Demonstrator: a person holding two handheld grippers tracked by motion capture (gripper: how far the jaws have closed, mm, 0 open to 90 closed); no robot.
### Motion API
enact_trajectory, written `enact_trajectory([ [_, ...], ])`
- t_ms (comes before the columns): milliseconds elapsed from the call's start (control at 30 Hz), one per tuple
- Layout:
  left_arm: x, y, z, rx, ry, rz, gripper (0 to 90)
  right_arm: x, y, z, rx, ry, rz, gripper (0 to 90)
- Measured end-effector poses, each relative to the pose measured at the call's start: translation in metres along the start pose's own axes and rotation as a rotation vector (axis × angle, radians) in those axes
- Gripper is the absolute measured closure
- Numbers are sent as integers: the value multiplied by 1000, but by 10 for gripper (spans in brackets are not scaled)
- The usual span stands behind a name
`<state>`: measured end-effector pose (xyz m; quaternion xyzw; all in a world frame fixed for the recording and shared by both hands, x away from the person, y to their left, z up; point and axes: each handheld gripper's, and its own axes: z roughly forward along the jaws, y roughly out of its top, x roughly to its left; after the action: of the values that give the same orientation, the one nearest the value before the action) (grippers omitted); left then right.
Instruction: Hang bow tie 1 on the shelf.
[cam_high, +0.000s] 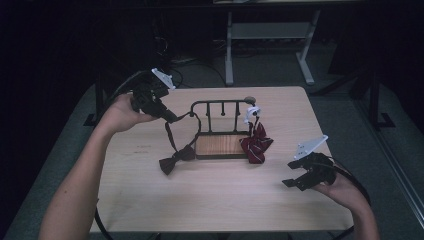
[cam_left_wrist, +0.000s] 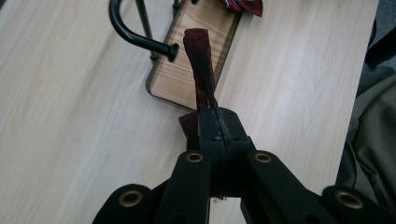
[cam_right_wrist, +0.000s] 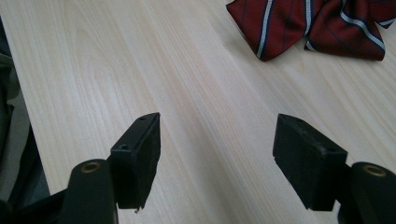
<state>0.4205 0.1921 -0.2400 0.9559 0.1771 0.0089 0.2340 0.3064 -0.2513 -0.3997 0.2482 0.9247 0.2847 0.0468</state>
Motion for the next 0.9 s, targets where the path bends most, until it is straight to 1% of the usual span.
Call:
enact_trajectory([
  [200, 10, 4, 0, 10, 1, -17, 898, 0, -1, -2, -4, -2, 8, 318],
  [267, 13, 5, 0, 8, 5, -24, 898, 0, -2, -2, -4, -3, 7, 318],
  [333, 16, 5, 0, 10, 7, -30, 898, 0, -2, -3, -4, -1, 15, 318],
  [400, 18, 6, 2, 9, 3, -37, 897, 0, -3, -3, -4, -1, 18, 318],
  [600, 25, 5, 7, 23, 5, -57, 898, 0, -3, -3, -6, -5, 13, 318],
  [700, 28, 5, 9, 29, 11, -65, 897, 0, -3, -3, -7, -2, 15, 318],
  [900, 34, 3, 11, 38, 7, -86, 896, 1, -3, -3, -5, -1, 14, 318],
])
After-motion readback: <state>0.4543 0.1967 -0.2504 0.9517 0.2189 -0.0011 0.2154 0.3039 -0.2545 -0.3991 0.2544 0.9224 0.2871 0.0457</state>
